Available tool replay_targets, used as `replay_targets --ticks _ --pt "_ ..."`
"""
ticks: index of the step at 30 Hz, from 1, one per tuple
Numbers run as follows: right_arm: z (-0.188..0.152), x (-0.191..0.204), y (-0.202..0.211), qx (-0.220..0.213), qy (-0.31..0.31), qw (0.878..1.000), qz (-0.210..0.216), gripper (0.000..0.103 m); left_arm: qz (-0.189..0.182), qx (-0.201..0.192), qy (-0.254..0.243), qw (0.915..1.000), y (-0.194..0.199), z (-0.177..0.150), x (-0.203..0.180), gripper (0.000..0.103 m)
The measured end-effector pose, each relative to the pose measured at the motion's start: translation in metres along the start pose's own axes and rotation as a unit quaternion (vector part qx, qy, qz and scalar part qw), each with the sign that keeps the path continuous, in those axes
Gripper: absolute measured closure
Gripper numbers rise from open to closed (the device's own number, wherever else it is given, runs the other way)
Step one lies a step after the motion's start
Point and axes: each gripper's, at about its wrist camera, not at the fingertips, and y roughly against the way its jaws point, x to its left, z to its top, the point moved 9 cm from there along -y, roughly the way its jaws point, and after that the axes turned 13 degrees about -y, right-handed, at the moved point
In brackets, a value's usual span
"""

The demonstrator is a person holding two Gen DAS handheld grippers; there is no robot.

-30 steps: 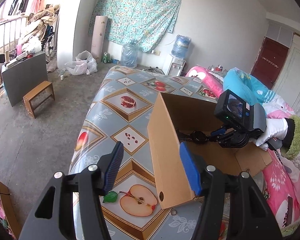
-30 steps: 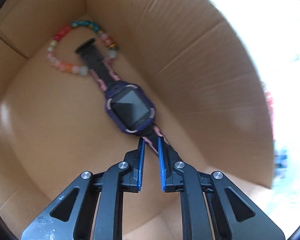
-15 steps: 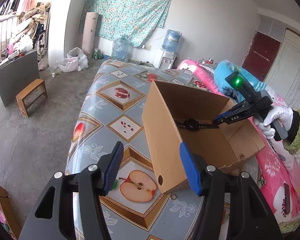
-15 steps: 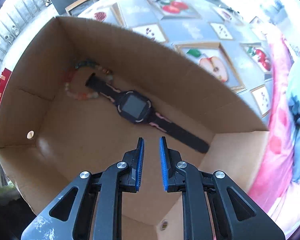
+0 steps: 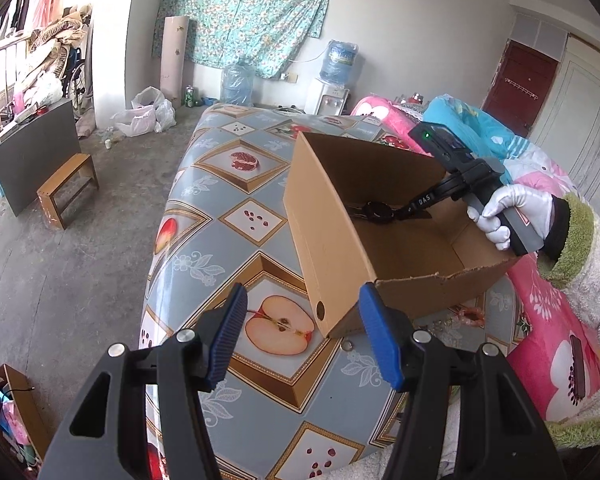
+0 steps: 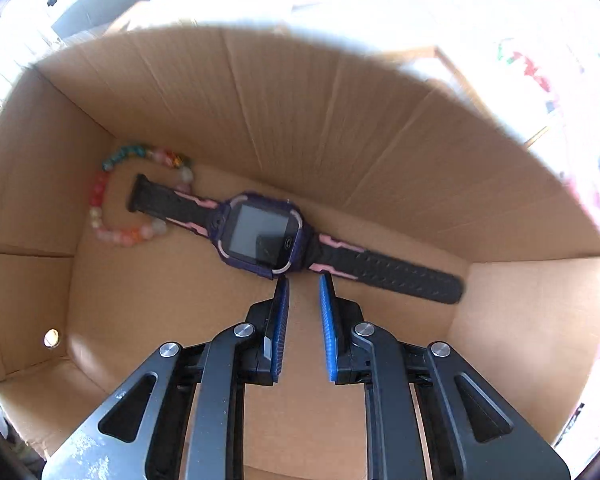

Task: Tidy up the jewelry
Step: 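Withdraw both grippers from the box back toward the table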

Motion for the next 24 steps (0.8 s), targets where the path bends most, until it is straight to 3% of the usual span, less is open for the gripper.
replay_targets --ticks 5,9,13,16,20,24 --pt "-0.010 0.002 0.091 -0.119 -0.021 0.991 0.056 0.088 -0.005 -0.004 -0.029 0.9996 0.006 -0.006 -0.018 0.046" --pt "-0.061 -0.013 0.175 -0.236 -0.033 0.966 0.096 0.076 -0.006 -0.003 -0.037 0.9993 0.001 -0.020 -0.035 0.046" --pt "-0.109 -0.031 0.240 -0.308 -0.058 0.943 0.114 0.064 -0.015 0.027 -0.034 0.9990 -0.020 -0.039 -0.053 0.046" --pt "-0.135 -0.052 0.248 -0.308 -0.092 0.937 0.133 0.062 -0.028 0.034 -0.038 0.9983 -0.028 -0.046 -0.070 0.046" --pt "-0.181 -0.051 0.206 -0.252 -0.151 0.946 0.139 0.062 -0.039 0.041 -0.042 0.9975 -0.042 -0.048 -0.088 0.046" --pt "-0.188 -0.045 0.158 -0.205 -0.201 0.942 0.173 0.066 -0.046 0.032 -0.043 0.9975 -0.049 -0.036 -0.099 0.046"
